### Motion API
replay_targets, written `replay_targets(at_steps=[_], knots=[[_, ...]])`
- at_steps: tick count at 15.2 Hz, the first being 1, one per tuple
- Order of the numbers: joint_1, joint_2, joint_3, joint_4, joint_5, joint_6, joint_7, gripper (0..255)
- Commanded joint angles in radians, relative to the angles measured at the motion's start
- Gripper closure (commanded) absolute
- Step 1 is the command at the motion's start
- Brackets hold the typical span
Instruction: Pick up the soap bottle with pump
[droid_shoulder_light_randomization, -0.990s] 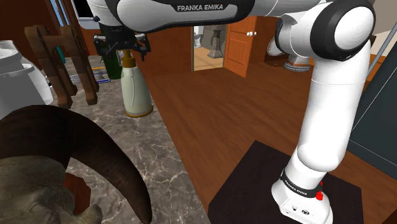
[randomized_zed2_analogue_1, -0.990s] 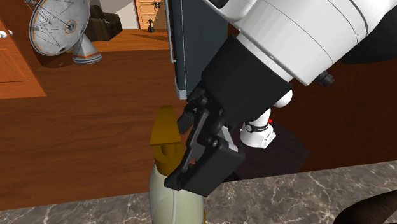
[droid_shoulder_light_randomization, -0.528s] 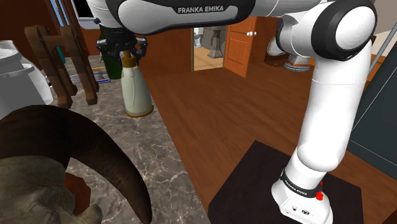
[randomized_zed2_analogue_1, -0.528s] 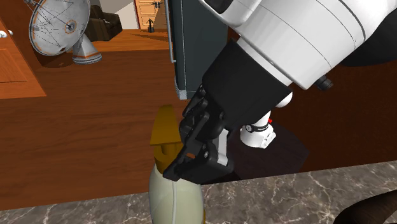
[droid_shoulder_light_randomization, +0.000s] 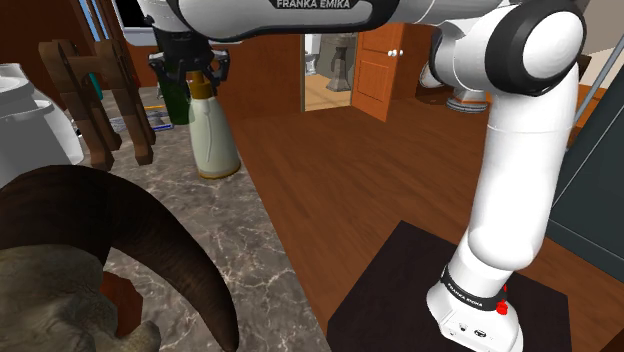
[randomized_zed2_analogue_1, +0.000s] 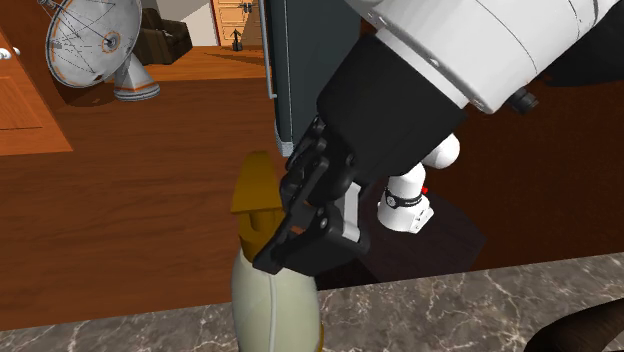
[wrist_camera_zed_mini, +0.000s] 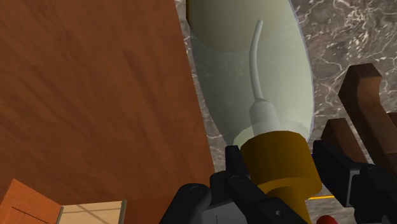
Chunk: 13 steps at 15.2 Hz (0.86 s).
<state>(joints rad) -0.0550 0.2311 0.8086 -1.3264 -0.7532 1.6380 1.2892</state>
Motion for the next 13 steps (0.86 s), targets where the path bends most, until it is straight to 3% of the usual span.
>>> replay_targets(at_steps=[1, 11, 13], knots=[[0.013, 0.012, 0.0, 0.038, -0.01, -0.027, -0.011, 255], [0.134, 0.115, -0.009, 0.306, -0.102, -0.201, -0.081, 255], [0.137, 0.117, -0.01, 0.311, -0.104, -0.204, -0.083, 255]])
